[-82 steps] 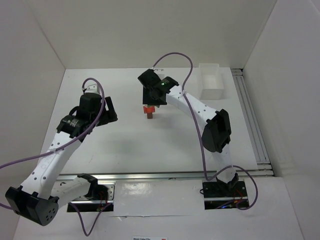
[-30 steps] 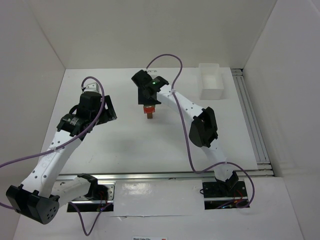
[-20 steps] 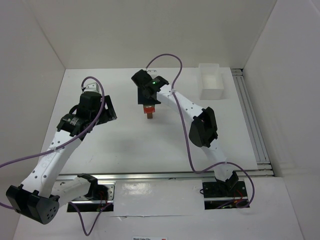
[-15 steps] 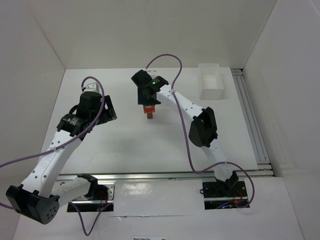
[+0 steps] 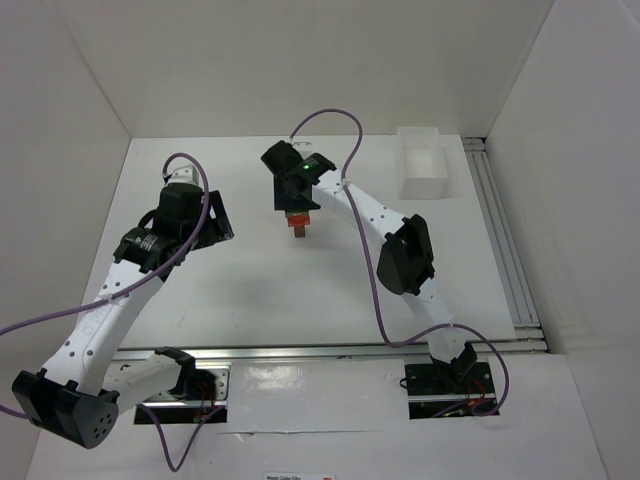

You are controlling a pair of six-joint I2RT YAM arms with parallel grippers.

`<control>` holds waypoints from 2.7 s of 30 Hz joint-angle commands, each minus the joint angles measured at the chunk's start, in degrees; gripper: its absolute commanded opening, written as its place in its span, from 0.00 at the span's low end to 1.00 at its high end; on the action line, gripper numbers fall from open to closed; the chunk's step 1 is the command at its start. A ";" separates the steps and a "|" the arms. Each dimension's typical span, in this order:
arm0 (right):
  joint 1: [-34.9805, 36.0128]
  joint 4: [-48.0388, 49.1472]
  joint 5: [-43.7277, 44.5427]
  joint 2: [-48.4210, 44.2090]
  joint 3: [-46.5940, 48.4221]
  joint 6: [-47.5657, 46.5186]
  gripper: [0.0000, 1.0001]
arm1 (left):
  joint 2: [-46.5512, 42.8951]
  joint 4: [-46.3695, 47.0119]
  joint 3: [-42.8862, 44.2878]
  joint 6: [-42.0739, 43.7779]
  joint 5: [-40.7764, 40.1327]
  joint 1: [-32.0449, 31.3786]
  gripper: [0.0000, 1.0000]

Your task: Build the wood block tower

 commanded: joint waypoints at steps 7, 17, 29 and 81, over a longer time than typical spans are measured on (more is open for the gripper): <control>0.62 -1.33 1.11 0.34 2.58 -0.18 0.56 | -0.13 0.74 1.40 1.37 -1.05 0.42 0.86; 0.62 -1.86 2.16 0.34 2.58 -0.18 0.58 | -0.13 0.74 1.40 1.37 -1.05 0.42 0.86; 0.62 -1.86 2.16 0.34 2.58 -0.18 0.58 | -0.13 0.74 1.40 1.37 -1.05 0.42 0.86; 0.62 -1.07 1.02 0.78 0.56 -0.70 0.60 | 0.39 1.27 0.87 1.37 -1.05 0.42 0.86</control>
